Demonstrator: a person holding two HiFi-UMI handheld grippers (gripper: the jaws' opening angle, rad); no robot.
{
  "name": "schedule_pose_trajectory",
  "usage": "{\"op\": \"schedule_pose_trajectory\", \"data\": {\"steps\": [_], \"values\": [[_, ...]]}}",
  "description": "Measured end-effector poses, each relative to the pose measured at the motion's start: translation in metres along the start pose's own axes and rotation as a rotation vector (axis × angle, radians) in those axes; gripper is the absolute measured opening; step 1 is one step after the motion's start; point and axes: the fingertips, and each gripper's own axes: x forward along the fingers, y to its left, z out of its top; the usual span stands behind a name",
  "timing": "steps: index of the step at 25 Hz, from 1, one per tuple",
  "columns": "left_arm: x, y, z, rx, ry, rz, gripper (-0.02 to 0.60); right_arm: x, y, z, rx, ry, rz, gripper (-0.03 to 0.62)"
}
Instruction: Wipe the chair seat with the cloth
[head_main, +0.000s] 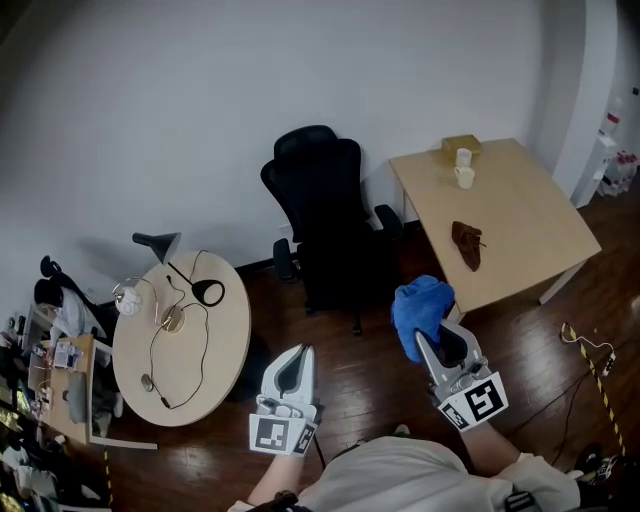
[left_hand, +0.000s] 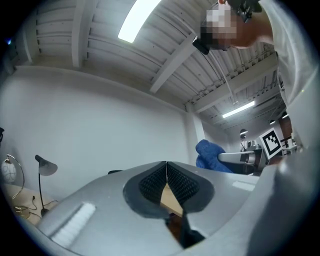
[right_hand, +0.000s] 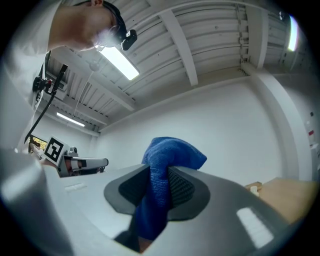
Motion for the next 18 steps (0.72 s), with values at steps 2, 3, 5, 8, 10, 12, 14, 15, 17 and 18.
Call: {"op": "schedule_pose_trajectory", "data": {"steps": [2, 3, 5, 8, 10, 12, 14, 15, 17, 18], "values": [[-0.012, 0.005, 0.005, 0.022, 0.005, 0.019, 0.064, 0.001, 0.009, 0.002, -0.009, -0.001, 0.011, 0.097], [-0.017, 0.009, 0.003, 0.026, 0.016, 0.034, 0.064, 0.002, 0.012, 0.000, -0.007, 0.003, 0.013, 0.097], [-0.030, 0.019, -0.002, 0.018, 0.040, 0.061, 0.064, 0.004, 0.021, -0.004, 0.013, 0.013, 0.010, 0.097], [-0.046, 0.029, 0.001, 0.018, 0.043, 0.074, 0.059, 0.003, 0.043, -0.007, 0.016, 0.027, 0.024, 0.097], [-0.050, 0.034, 0.007, 0.015, 0.028, 0.069, 0.059, 0.007, 0.051, -0.010, 0.023, 0.042, 0.030, 0.097], [-0.054, 0.035, 0.014, 0.023, 0.009, 0.055, 0.057, 0.011, 0.058, -0.009, 0.021, 0.048, 0.031, 0.097], [-0.060, 0.035, 0.017, 0.029, 0.002, 0.038, 0.049, 0.015, 0.068, -0.007, 0.011, 0.045, 0.034, 0.097], [-0.062, 0.037, 0.016, 0.024, 0.002, 0.031, 0.049, 0.017, 0.072, -0.008, 0.010, 0.046, 0.035, 0.097], [-0.067, 0.040, 0.012, 0.008, 0.005, 0.022, 0.049, 0.018, 0.078, -0.012, 0.012, 0.052, 0.036, 0.097], [-0.069, 0.041, 0.009, 0.003, 0.015, 0.019, 0.049, 0.018, 0.080, -0.015, 0.015, 0.057, 0.036, 0.095]]}}
